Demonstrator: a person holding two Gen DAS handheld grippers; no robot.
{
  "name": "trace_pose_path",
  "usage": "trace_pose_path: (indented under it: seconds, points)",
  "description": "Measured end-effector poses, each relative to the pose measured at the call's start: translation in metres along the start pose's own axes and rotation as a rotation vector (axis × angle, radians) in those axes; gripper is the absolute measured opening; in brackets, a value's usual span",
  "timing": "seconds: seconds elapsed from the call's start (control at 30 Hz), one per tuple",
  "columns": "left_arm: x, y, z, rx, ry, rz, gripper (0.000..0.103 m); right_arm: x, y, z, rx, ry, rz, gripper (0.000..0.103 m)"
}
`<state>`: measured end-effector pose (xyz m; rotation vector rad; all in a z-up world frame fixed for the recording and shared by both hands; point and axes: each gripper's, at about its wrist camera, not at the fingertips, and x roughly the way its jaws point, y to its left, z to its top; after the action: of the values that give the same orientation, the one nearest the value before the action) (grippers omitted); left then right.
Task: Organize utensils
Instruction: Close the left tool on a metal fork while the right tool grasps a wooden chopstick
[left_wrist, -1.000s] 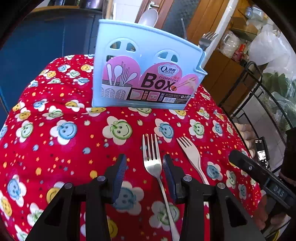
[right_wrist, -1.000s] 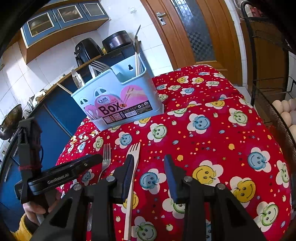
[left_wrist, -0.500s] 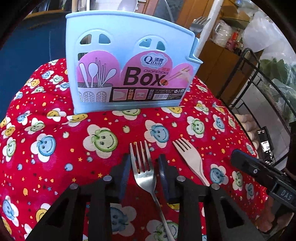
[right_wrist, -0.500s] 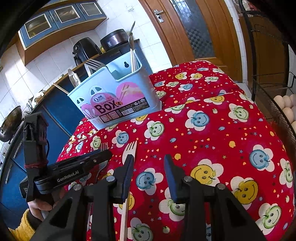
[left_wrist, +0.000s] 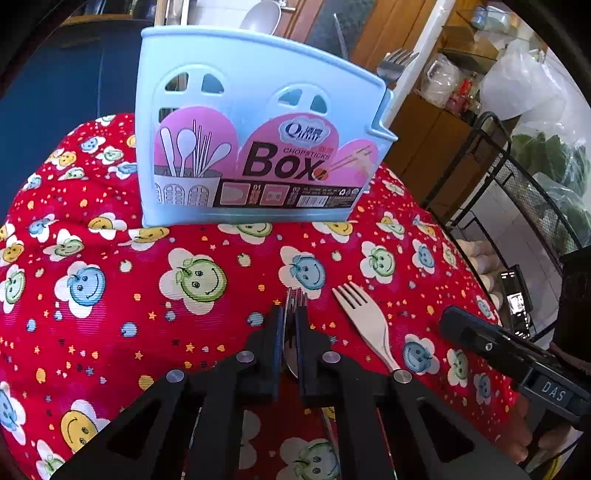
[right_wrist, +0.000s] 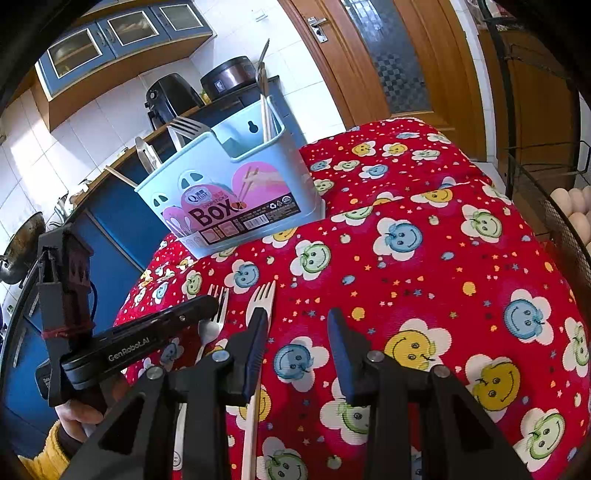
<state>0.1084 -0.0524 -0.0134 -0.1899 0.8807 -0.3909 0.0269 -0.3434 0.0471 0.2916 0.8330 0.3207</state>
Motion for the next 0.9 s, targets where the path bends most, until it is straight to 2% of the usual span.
trace_pose_path:
  seconds: [0.2,0.37,0.67,0.9]
  points:
    - [0.002,-0.009,-0.002,0.029,0.017,0.018,0.006,0.001,0.000,0.000,-0.001,0.002,0.001,0.037]
    - [0.003,-0.008,-0.001,0.019,0.023,-0.004,0.006,0.003,0.001,-0.001,-0.004,0.008,0.000,0.037]
    - [-0.019,-0.005,-0.001,0.026,-0.071,0.033,0.001,0.015,0.011,0.004,-0.046,0.055,0.028,0.037]
    - [-0.042,0.012,0.002,0.009,-0.144,0.059,0.001,0.039,0.019,0.010,-0.066,0.138,0.066,0.037]
